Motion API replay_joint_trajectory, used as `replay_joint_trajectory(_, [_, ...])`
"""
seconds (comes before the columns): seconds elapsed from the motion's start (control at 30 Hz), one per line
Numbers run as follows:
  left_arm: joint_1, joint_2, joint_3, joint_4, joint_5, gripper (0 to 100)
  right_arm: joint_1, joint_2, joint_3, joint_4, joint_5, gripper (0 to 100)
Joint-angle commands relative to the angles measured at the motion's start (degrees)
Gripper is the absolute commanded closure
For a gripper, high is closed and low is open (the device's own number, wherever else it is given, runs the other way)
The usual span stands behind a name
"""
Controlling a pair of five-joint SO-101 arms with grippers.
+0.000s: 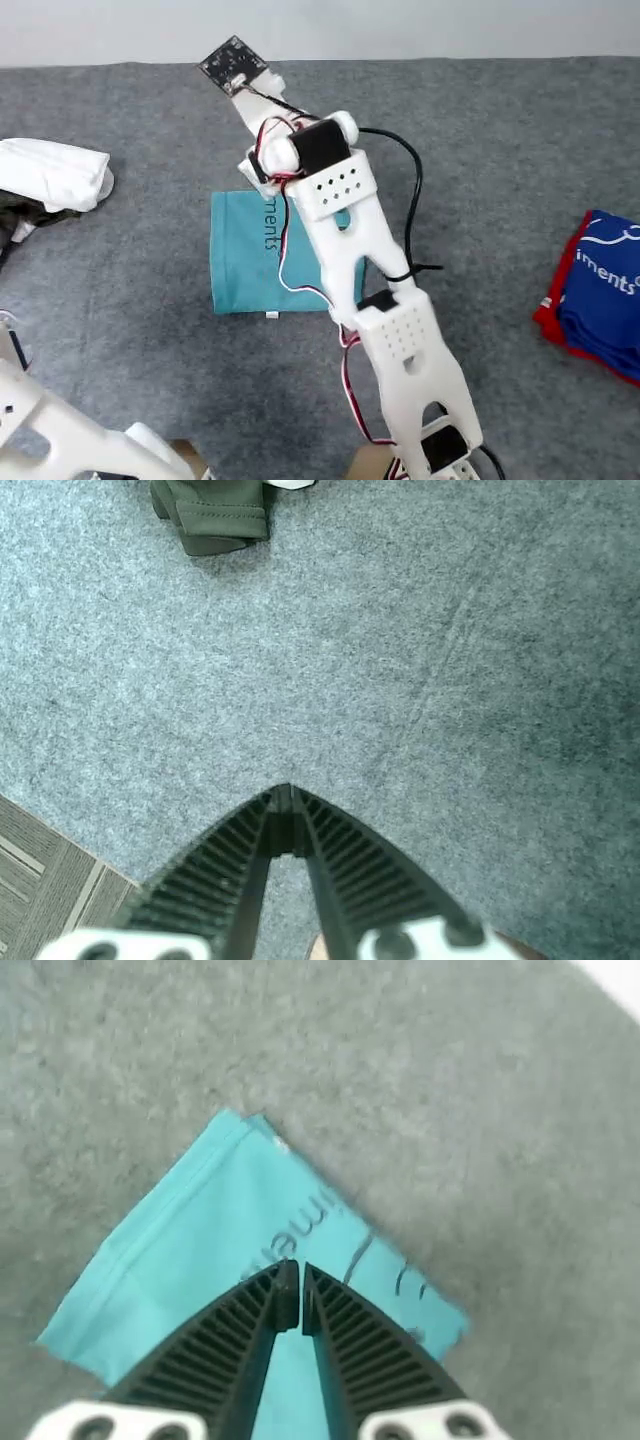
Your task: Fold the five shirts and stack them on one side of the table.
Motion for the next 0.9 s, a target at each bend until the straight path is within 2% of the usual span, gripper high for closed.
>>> replay_joint_trajectory(0.0, [-0.09,-1.23,-1.71,1.05,0.09,100,2.24,-14.02,16.09,2.59,-5.27,98.4])
replay_joint_trajectory(0.17, [0.09,-1.23,-1.54,1.05,0.09,100,2.77,-26.95,38.15,2.33,-9.14,98.0])
replay_joint_trajectory(0.3, [0.26,-1.14,-1.54,0.97,0.09,100,3.21,-30.2,46.07,2.24,-11.87,96.3])
replay_joint_trajectory(0.4, [0.26,-1.14,-1.54,0.97,0.09,100,4.09,-28.97,47.21,1.36,-15.65,85.9])
replay_joint_trajectory(0.47, [0.26,-1.14,-1.54,1.05,0.09,100,4.09,-26.77,47.21,1.36,-21.8,78.8])
replay_joint_trajectory(0.67, [0.26,-0.88,-1.45,1.05,0.09,100,2.86,-16.48,46.95,1.1,-45.71,75.8])
replay_joint_trajectory(0.73, [0.26,-0.79,-1.45,0.97,0.09,100,2.59,-13.41,46.95,1.1,-48.26,75.8])
replay_joint_trajectory(0.87, [0.35,-0.7,-1.45,0.88,-0.09,100,1.71,-9.98,46.95,1.01,-48.35,75.7])
